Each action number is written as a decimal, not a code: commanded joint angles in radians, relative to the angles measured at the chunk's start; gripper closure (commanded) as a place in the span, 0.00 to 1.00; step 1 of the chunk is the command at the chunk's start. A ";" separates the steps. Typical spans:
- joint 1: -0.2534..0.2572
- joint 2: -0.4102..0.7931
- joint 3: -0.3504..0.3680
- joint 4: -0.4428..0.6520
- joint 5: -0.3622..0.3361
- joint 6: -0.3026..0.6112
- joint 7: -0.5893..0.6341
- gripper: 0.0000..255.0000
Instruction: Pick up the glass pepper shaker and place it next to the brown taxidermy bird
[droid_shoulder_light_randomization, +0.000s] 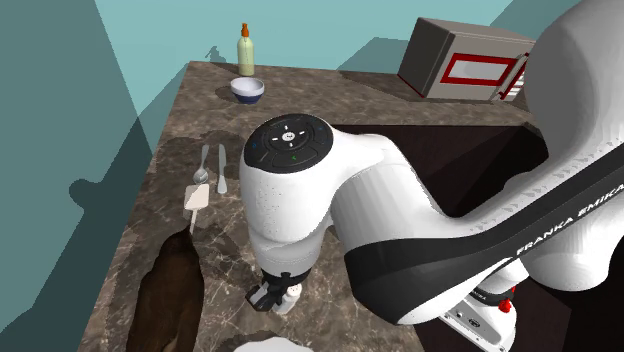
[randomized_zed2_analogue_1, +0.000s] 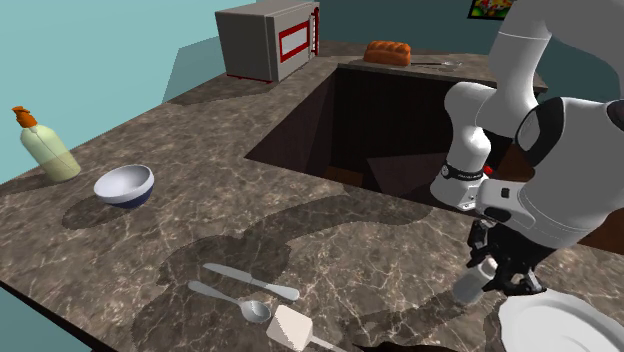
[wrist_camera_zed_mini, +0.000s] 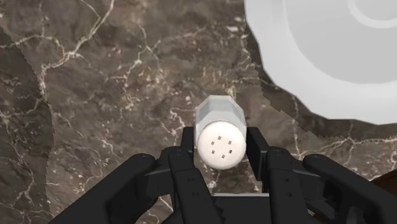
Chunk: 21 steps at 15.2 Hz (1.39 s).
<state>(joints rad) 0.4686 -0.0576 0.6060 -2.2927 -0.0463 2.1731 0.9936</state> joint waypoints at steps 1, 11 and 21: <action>0.000 0.006 0.001 -0.003 -0.004 0.009 0.004 1.00; 0.000 0.006 0.001 -0.003 -0.005 0.009 0.004 0.00; 0.004 -0.056 -0.005 0.074 0.038 -0.120 -0.028 0.00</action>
<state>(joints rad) 0.4727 -0.1126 0.6012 -2.2191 -0.0089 2.0557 0.9663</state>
